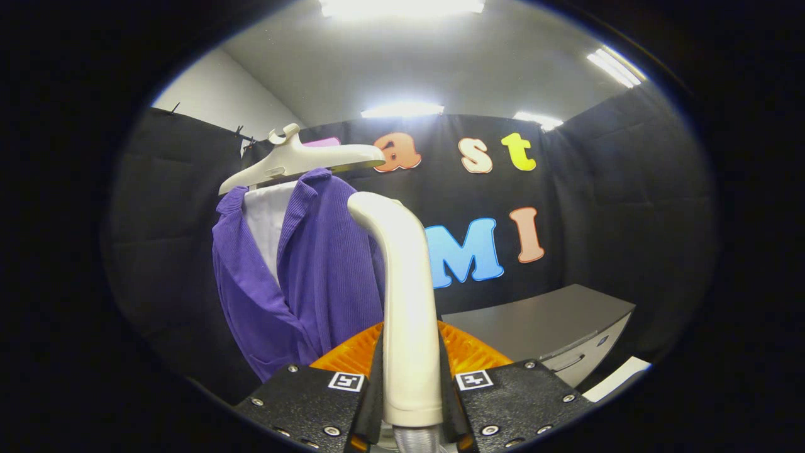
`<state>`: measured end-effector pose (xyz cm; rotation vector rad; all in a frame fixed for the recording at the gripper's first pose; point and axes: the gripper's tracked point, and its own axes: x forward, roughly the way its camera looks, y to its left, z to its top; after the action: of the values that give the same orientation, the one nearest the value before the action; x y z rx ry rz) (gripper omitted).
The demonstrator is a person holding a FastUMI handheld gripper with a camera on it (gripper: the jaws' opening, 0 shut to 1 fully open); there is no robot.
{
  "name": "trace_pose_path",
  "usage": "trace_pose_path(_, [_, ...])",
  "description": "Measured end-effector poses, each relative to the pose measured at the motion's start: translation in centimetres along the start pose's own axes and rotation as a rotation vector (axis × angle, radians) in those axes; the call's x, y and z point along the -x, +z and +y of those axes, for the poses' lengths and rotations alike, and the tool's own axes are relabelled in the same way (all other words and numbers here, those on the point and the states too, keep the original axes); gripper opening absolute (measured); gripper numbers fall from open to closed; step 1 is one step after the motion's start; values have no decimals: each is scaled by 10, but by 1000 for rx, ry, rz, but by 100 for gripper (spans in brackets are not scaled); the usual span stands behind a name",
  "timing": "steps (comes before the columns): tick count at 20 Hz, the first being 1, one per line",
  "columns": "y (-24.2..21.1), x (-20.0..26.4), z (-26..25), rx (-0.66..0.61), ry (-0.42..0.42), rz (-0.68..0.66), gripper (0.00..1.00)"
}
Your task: Iron the clothes twice with a garment steamer, once on the left side and once on the right side.
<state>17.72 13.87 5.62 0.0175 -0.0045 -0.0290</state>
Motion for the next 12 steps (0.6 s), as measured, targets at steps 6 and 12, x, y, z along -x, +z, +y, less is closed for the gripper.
trace_pose_path(6, [6,-11,23,162,-12,-119,38])
trace_pose_path(12, [11,-18,38,301,-92,-180,38])
